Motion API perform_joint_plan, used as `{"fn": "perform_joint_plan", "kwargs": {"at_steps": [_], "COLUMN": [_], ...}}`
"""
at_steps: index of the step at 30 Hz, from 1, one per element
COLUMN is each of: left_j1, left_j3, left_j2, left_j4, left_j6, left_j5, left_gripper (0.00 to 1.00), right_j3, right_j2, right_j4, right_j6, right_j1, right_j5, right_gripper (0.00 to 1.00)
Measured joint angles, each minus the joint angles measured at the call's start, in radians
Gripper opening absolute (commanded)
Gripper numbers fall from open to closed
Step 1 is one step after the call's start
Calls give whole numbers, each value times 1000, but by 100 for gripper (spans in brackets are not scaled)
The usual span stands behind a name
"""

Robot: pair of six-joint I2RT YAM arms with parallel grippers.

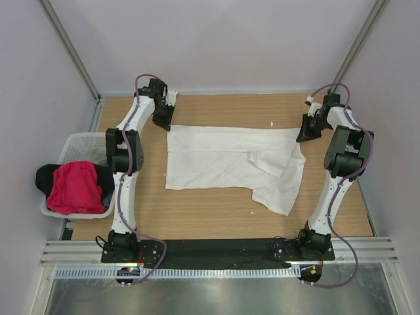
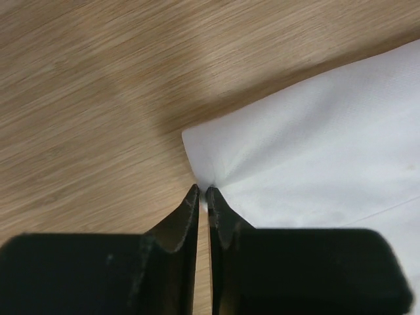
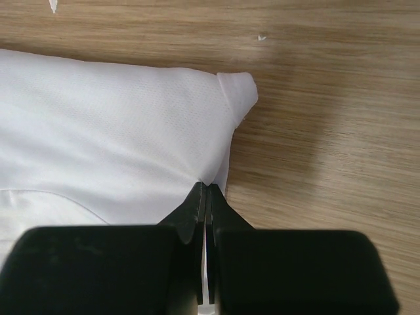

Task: Fold and stack the t-shirts
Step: Fold the tshirt

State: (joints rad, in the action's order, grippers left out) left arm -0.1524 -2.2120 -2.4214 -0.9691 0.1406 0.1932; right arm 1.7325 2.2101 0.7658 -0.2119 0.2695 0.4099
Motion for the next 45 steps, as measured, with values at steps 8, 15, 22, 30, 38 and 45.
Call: {"fn": "perform_joint_plan", "kwargs": {"at_steps": [8, 15, 22, 30, 38, 45], "left_j1": [-2, -28, -93, -90, -87, -87], "left_j3": [-9, 52, 116, 139, 126, 80], "left_j2": [6, 158, 248, 108, 25, -4], "left_j4": [-1, -10, -6, -11, -12, -14], "left_j6": [23, 21, -22, -54, -54, -55], "left_j5": [-7, 39, 171, 211, 209, 198], "left_gripper": [61, 65, 62, 62, 62, 62], "right_j3": [45, 45, -10, -21, 5, 115], "right_j2": [-28, -189, -263, -116, -28, 73], "right_j4": [24, 77, 69, 48, 35, 28], "right_j6": [-10, -13, 28, 59, 61, 61], "right_j1": [0, -7, -83, -174, -171, -172], "right_j5": [-8, 20, 100, 105, 54, 8], "right_gripper": [37, 38, 38, 38, 39, 38]}}
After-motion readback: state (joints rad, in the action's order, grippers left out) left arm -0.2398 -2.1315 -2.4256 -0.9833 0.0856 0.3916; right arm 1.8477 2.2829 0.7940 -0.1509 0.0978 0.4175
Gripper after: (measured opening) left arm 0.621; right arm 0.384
